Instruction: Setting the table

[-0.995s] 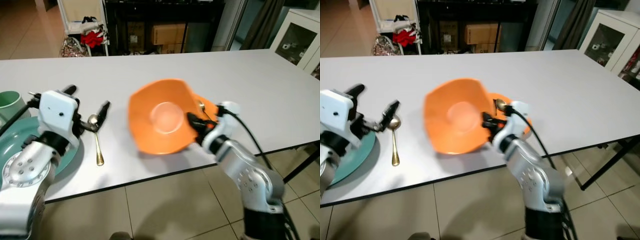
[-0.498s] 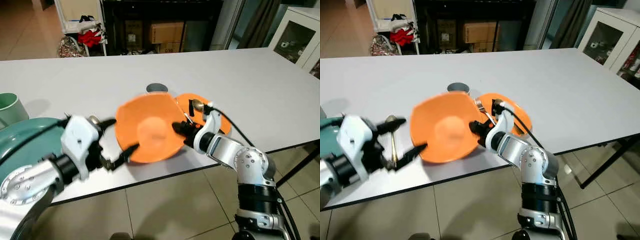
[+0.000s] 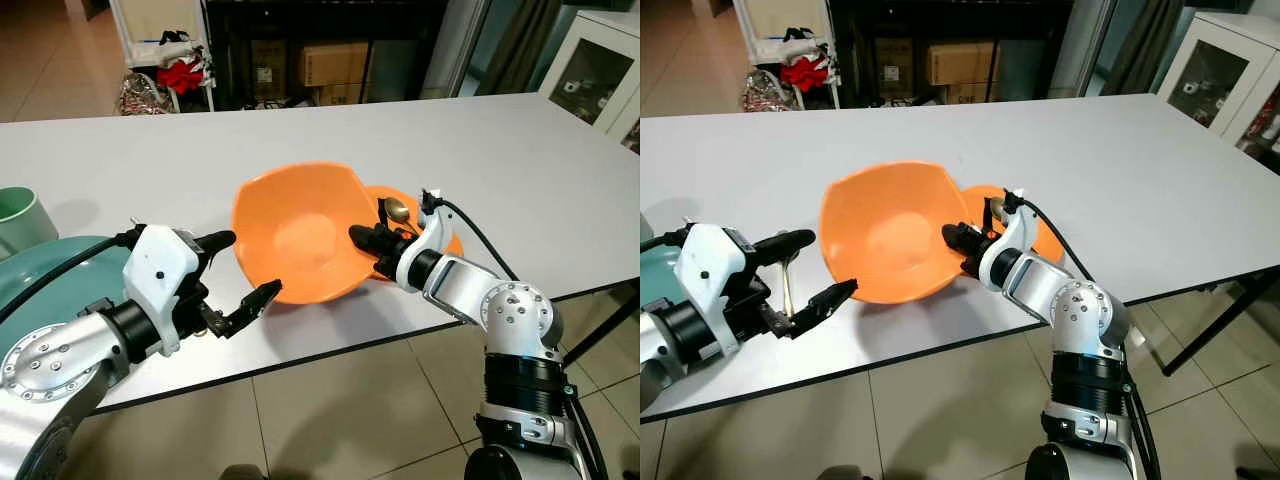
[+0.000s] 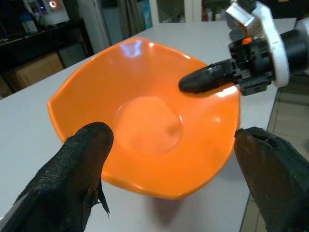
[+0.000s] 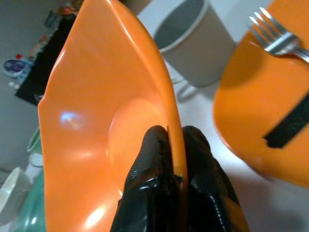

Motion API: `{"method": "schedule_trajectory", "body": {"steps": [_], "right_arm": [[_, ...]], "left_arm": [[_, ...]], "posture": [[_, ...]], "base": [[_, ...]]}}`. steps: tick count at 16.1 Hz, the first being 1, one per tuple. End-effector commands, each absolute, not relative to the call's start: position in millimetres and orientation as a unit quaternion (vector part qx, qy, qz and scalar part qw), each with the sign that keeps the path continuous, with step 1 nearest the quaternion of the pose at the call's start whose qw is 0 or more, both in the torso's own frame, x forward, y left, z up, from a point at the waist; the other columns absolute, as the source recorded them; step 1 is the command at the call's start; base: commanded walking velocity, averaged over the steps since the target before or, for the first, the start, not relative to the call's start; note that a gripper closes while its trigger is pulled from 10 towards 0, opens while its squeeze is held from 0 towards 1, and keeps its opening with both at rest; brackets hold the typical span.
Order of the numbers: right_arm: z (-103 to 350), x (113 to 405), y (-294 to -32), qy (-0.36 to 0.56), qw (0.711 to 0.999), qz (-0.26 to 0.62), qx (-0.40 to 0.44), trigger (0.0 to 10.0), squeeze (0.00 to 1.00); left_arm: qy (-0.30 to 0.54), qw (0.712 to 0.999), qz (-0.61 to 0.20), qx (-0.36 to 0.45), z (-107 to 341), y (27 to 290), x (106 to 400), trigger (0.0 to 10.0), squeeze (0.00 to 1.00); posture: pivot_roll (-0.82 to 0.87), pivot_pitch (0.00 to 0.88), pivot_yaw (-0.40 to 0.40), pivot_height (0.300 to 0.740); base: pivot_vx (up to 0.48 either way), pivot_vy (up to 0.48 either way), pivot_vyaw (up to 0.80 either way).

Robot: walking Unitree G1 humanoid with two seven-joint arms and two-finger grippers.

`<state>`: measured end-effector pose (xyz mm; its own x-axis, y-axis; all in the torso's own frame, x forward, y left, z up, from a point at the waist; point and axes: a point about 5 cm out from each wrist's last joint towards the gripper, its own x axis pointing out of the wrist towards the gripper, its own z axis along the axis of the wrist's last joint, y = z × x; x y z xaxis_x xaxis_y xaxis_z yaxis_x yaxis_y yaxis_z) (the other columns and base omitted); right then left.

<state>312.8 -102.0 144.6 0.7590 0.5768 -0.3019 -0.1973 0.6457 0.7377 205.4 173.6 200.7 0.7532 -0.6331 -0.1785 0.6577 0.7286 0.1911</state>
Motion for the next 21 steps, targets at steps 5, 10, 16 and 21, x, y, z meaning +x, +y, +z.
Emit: {"method": "schedule_trajectory", "body": {"steps": [5,10,16,21], "right_arm": [[203,322,-142,0.089,0.936,0.185,0.286,10.0,0.0],[206,297,-164,0.009,0.967,0.101,0.235,10.0,0.0],[202,292,-165,-0.014,0.975,0.048,0.215,10.0,0.0],[201,296,-162,-0.014,0.975,0.06,0.212,10.0,0.0]], "left_arm": [[-0.019,0.951,-0.278,0.135,213,169,222,10.0,0.0],[-0.033,0.982,-0.163,0.094,193,160,242,10.0,0.0],[-0.057,0.988,-0.12,0.083,192,152,258,10.0,0.0],[-0.075,0.989,-0.098,0.076,197,155,261,10.0,0.0]], "posture": [[0.11,0.0,-0.031,0.74],[0.09,0.0,-0.033,0.74],[0.08,0.0,-0.027,0.74],[0.08,0.0,-0.043,0.74]], "base": [[0.0,0.0,0.0],[0.0,0.0,0.0],[0.186,0.0,-0.36],[0.368,0.0,0.0]]}}
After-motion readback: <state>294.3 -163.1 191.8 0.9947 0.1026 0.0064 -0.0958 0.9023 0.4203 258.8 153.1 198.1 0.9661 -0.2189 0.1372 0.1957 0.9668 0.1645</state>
